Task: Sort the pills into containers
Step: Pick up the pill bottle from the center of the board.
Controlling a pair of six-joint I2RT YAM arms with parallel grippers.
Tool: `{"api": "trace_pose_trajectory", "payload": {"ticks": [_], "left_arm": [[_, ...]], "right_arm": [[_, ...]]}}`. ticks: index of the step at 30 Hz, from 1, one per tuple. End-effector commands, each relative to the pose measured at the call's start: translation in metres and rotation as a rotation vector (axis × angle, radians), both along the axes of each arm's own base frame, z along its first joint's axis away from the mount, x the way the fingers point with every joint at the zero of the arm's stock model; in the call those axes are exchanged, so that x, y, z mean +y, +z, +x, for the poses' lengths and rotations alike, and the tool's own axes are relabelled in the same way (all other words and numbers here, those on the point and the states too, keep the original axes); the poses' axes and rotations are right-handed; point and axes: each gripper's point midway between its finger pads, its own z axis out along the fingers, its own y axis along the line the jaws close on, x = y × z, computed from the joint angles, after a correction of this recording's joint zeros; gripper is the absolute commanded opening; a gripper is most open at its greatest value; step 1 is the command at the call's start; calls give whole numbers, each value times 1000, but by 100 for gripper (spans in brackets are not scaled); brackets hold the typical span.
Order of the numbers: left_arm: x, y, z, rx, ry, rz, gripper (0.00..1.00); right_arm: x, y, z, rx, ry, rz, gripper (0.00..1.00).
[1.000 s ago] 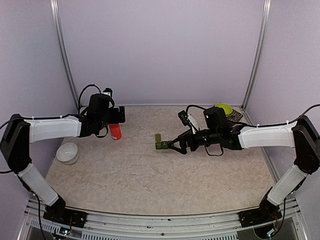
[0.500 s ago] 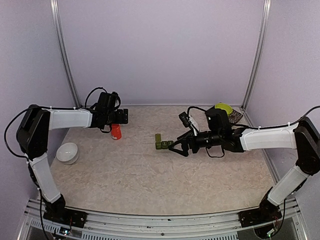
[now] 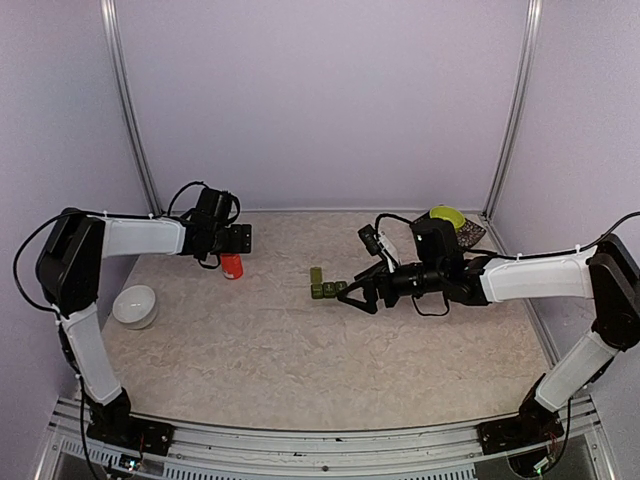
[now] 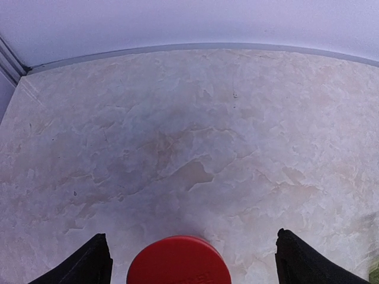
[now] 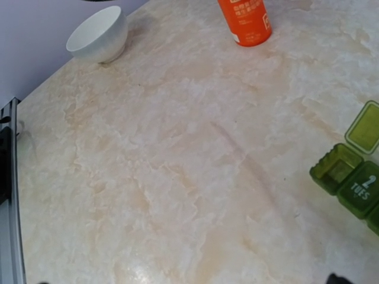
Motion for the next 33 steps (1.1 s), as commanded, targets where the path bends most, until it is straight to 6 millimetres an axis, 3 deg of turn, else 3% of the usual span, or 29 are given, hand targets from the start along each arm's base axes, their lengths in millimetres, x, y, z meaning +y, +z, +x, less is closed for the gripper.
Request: {"api": "trace_pose_trajectory", "payload": {"ticks": [1,4,17,23,29,33], "left_arm": [[10,-11,3,28,43,17,93],[11,-13,3,30,45,17,93],[8,-16,1,39,35,4,70],[4,-9,-2,34,6,-12,43],[-8,1,-15,21,-29,-19,41],[-34,18,-33,-4,-102,-31,41]], "right_arm": [[0,4,2,-3,0,25,100],[0,1,2,4,-3,20,100],[1,-3,0,18,7,18,100],[3,-2,-1,3,33,15,100],[9,1,-4,2,80,29,100],[15,7,-12,-30,155,59,100]]}}
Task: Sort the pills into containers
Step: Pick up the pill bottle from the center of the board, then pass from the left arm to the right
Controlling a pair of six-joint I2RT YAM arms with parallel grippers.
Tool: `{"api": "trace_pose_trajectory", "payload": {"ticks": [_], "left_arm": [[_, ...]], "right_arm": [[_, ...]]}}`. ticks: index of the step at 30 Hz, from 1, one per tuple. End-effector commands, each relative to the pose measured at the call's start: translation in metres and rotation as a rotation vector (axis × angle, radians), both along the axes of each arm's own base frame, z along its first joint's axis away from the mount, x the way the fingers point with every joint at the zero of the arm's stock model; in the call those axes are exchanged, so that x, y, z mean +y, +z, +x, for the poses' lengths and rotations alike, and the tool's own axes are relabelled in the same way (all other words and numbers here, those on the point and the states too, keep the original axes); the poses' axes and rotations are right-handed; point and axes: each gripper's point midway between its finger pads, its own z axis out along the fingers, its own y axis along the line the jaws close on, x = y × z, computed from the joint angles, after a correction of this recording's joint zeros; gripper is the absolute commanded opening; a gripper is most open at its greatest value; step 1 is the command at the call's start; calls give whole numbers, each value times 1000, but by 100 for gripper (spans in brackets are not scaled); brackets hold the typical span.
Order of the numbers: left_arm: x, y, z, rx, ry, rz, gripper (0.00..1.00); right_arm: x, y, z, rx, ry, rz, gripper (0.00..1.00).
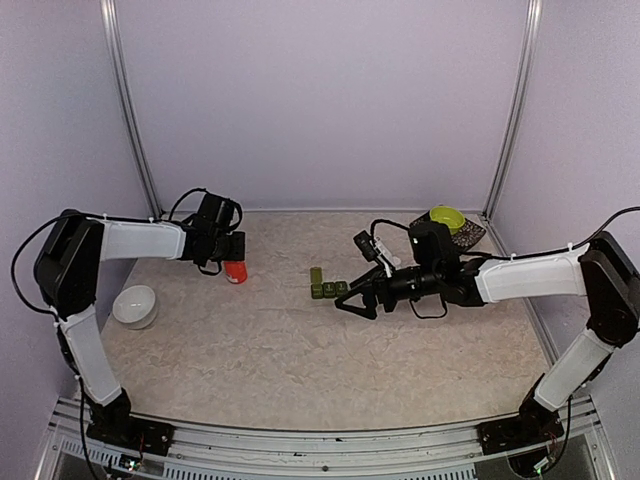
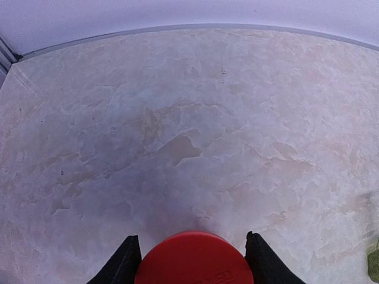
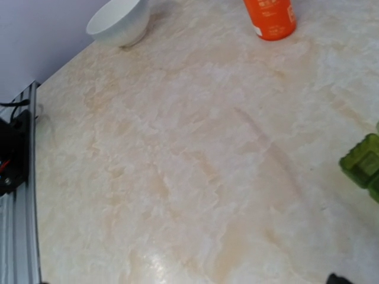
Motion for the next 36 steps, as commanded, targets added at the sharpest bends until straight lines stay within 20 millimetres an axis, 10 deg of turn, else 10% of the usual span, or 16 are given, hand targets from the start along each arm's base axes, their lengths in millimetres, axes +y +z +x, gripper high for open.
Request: {"api": "trace_pose_trajectory", "payload": {"ticks": [1,16,26,36], "left_arm": [[-37,37,-22,-62,-107,-38,41],[-169,128,-163,-165,-695,-299,41],[-203,180,-241,-263,-933,-458,42],[-213,220,-268,-451,-974,-555,42]], "right_arm": [[10,17,-4,-74,104,62,100],[13,63,-44,-247,350,269,100],[-5,85,-66,-327,460,504,100],[-7,105,-71,-216,496,697,100]]}}
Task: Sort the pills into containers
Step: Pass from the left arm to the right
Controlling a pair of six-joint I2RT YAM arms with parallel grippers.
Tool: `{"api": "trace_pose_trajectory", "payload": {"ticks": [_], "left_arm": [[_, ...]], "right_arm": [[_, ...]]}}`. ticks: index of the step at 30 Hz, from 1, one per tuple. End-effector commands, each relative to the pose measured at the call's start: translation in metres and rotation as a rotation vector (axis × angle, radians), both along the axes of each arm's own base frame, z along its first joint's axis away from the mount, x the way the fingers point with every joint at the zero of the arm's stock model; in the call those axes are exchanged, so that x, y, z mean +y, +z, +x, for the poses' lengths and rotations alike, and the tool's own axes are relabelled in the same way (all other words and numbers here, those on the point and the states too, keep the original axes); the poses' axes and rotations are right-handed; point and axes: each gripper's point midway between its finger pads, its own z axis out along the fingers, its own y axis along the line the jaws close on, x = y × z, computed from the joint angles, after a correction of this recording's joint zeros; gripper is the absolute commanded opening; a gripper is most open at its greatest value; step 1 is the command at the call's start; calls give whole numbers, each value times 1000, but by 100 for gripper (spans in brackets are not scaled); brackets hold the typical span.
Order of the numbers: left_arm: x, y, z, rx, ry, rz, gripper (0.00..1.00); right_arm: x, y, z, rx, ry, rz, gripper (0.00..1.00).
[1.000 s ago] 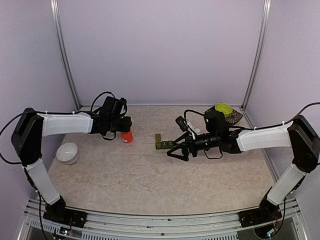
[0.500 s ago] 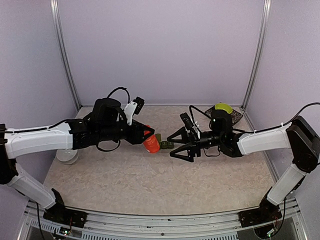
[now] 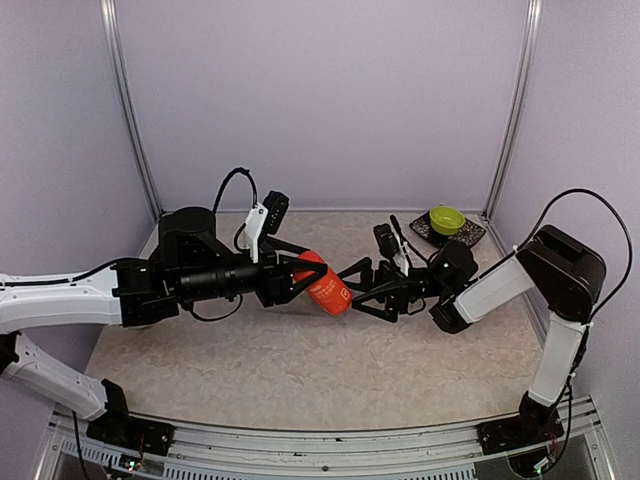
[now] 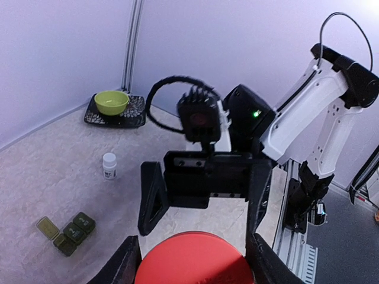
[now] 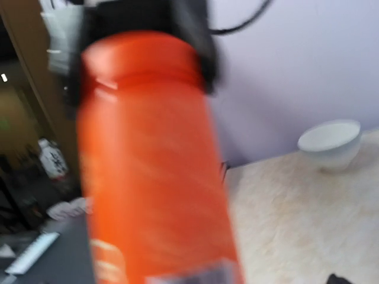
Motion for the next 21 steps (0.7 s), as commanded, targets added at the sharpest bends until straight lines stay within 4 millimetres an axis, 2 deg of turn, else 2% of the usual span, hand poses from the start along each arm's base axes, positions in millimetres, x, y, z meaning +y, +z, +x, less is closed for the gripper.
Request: {"api": "trace_pose_trajectory", "payload": {"ticks": [1,7,14,21], "left_arm": [[-5,30,-4,-85,2,-116,42],[-12,32,0,-102,22,-145,42],[-15,32,5,-114,44,-164,42],[-24,32,3,-97,8,-189,42]], "right_arm": [[-8,33,-12,-54,36,148,100],[3,37,-10,-81,-31,130,100],[8,42,-24,-120,12,133,100],[13,47,-26,-129,29,143,94]]}}
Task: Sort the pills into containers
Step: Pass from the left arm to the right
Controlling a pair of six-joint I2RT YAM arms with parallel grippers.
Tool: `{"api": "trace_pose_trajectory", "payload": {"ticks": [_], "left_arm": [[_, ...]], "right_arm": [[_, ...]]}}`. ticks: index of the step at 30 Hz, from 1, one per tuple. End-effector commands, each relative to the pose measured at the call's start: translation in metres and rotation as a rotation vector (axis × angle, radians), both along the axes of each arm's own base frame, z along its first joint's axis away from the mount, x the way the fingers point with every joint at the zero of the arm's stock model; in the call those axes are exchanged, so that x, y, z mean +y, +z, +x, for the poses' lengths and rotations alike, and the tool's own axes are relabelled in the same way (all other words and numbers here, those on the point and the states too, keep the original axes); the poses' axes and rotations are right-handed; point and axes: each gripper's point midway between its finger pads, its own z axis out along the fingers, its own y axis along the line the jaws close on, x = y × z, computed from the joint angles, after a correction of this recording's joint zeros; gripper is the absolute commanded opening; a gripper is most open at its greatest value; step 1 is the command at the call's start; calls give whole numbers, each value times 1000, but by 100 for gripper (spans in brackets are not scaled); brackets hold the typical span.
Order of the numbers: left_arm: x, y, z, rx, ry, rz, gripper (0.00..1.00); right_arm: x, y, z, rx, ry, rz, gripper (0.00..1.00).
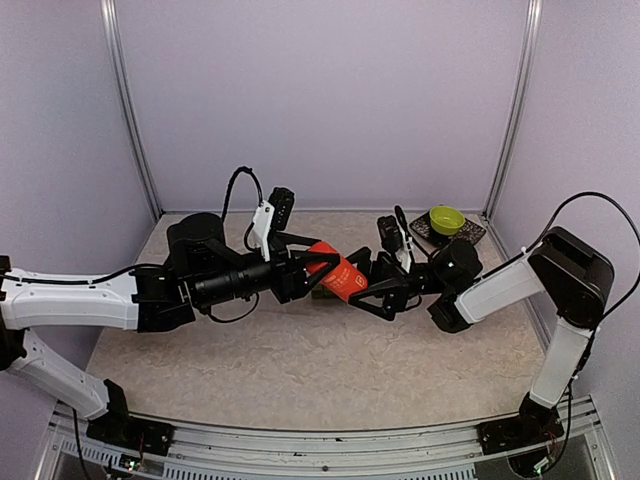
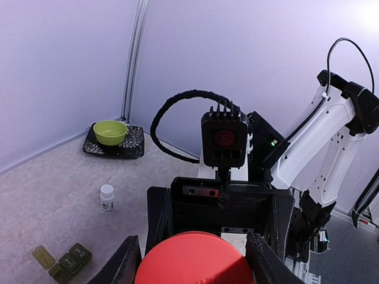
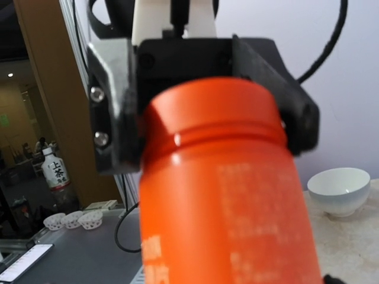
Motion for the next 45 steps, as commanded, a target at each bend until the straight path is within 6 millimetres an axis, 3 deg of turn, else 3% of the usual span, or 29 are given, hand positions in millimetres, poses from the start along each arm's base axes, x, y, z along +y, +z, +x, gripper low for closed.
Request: {"api": "trace_pose_trajectory", "payload": {"ticks": [1,15,24,28,33,40,45], "left_arm": [[-5,17,-5,-21,-25,-72,42],[-11,19,-10,-3,-70,-113,42],[-12,12,-5,9,-44,-92,44],[-12,8,1,60,-6,-82,44],[-9,-5,17,182,103,-60,44],[-6,-16,23,325,180,-107,45],[-11,-17,23,386,177,-131,51]], "right_arm": [[3,18,-6,-64,15,53,93],[9,16,-4,-61,24,37,60],[10,17,-6,-68,43,25,16],[13,9,2,-89,-20,-13,10],[15,-3,26,-151,-206,-96,6],[1,-1,56,-234,-472,-133,0],[-10,0,74,-247,-622,-155,0]]}}
